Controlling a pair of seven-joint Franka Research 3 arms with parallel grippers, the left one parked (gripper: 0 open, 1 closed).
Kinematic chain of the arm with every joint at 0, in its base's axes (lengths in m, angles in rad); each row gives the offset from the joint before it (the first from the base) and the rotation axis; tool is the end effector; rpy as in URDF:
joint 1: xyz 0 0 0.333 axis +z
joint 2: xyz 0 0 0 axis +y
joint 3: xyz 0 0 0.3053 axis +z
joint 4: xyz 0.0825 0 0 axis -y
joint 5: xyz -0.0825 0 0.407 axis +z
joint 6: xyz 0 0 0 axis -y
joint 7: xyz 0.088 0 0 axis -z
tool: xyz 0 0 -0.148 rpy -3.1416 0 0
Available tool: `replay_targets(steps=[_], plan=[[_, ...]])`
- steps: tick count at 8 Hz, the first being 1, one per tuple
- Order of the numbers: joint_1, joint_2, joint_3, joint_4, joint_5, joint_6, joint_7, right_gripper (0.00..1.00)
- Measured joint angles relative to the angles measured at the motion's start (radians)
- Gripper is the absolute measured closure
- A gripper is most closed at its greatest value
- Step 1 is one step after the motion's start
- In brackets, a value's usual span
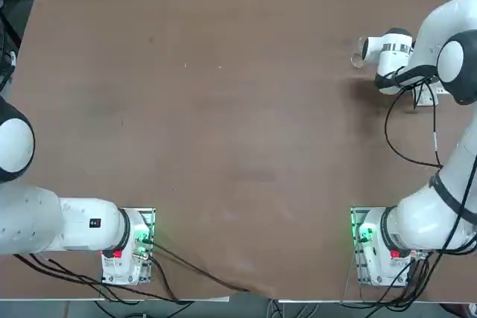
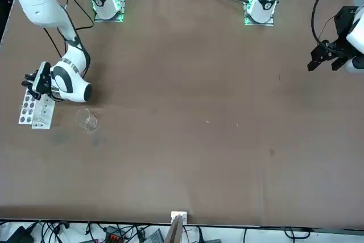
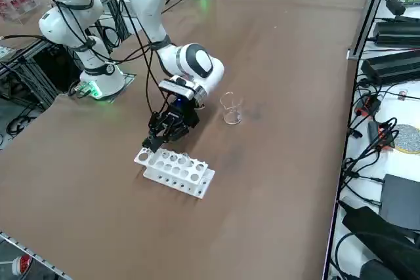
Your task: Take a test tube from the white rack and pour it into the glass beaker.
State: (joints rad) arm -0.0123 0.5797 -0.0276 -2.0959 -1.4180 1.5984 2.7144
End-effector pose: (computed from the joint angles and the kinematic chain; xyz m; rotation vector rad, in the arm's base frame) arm 0.5089 -0.1651 0.1268 1.1220 -1.3677 1.0838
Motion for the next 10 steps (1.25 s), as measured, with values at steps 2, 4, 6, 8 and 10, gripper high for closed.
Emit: replay_targets(steps=[2, 4, 6, 8, 10], plan=[[0.000, 0.007, 0.000, 0.005, 0.000, 0.002, 0.000, 0.81], [0.000, 0.024, 0.000, 0.021, 0.000, 0.003, 0.000, 0.81], [0.001, 0.039, 0.000, 0.030, 0.000, 0.004, 0.001, 0.73], [0.002, 0.043, 0.001, 0.031, 0.000, 0.004, 0.002, 0.48], [0.005, 0.044, 0.002, 0.035, 0.000, -0.001, 0.002, 0.10]])
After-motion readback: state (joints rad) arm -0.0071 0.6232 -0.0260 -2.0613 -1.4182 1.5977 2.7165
